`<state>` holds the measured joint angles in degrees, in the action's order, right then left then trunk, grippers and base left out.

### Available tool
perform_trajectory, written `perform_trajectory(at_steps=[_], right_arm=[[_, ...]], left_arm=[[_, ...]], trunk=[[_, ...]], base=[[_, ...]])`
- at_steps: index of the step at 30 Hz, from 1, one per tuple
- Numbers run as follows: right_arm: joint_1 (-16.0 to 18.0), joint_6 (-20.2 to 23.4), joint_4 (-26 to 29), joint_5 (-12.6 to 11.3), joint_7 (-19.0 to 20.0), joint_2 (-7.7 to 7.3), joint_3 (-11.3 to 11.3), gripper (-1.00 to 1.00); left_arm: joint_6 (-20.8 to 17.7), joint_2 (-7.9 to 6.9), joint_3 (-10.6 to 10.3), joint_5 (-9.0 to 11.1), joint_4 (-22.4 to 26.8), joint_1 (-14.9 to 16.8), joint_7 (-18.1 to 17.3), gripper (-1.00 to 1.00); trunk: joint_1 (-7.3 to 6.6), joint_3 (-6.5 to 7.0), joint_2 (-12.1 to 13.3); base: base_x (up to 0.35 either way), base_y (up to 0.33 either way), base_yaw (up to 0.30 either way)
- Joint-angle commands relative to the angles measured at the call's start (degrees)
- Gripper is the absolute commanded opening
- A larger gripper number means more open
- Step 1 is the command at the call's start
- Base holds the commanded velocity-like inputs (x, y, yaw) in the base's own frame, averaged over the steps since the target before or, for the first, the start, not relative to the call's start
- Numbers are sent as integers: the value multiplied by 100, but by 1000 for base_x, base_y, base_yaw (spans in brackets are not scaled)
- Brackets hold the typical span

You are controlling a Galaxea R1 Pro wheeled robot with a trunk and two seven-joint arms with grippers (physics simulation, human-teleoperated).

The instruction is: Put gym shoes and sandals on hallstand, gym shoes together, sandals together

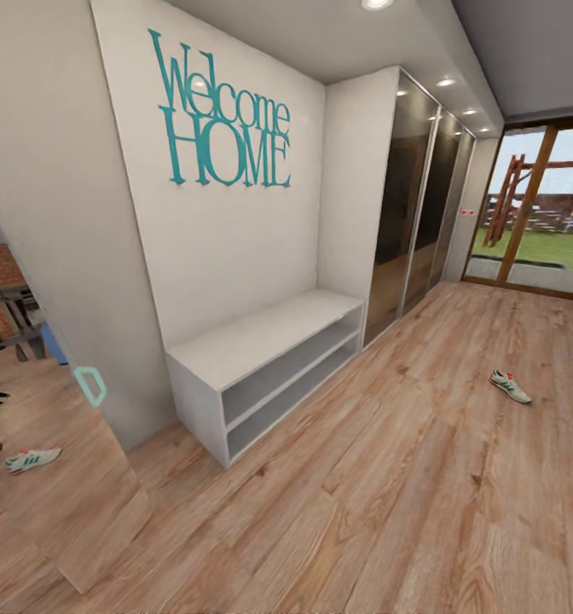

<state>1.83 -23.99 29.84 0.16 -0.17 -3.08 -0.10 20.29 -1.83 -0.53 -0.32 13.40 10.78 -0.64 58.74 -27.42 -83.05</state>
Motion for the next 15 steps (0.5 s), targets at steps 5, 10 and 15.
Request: perform_trajectory(at_steps=[5, 10, 15], right_arm=[[3, -18, -5, 2, -5, -2, 0, 100], [3, -18, -5, 2, -8, -3, -1, 100], [7, -18, -5, 2, -9, -2, 0, 100]], left_arm=[[19, -2, 2, -3, -4, 3, -7, 100], [19, -5, 22, 11, -4, 3, -7, 100], [21, -20, 34, 34, -4, 3, -7, 100]], trunk=[[-1, -6, -3], [-1, -6, -3], [-1, -6, -3]], base=[[-112, -258, 0], [-191, -230, 0], [-220, -204, 0]])
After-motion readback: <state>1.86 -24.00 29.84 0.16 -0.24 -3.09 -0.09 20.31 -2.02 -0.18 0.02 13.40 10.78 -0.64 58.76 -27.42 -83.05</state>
